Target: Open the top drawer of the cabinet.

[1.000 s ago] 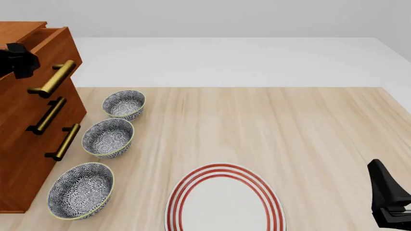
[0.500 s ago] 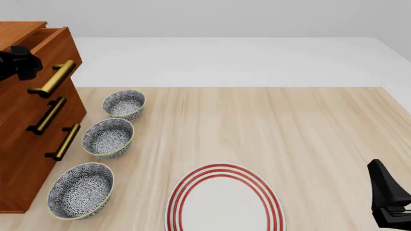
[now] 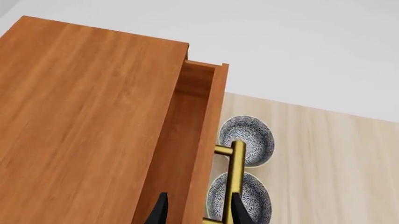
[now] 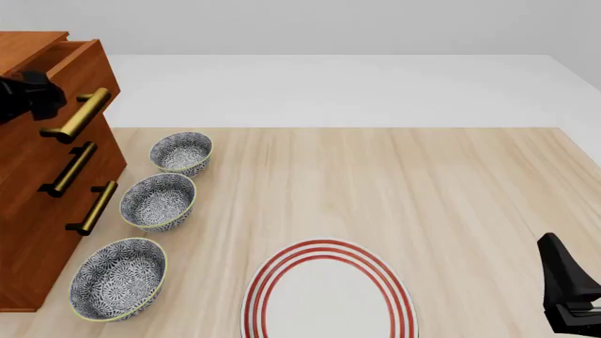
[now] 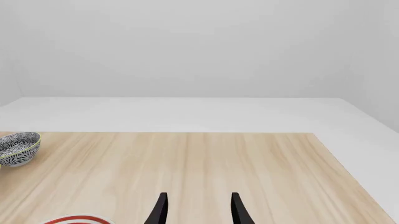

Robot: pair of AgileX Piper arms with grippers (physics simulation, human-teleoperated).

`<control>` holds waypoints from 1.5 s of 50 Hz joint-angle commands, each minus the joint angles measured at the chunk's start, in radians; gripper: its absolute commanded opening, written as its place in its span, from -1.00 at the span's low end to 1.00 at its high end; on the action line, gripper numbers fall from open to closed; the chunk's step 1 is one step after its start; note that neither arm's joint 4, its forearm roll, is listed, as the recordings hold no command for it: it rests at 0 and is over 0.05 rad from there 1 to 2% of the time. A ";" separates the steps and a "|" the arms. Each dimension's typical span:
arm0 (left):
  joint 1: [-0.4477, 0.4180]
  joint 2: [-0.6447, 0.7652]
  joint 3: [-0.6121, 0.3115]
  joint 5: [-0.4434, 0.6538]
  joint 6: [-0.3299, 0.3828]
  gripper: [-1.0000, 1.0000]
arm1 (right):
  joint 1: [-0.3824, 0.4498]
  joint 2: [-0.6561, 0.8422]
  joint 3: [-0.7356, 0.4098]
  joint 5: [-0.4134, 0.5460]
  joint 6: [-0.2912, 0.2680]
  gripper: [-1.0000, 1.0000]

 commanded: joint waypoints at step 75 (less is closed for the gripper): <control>-0.144 0.122 -0.042 0.015 -0.014 1.00 | 0.000 0.000 0.000 0.000 0.000 1.00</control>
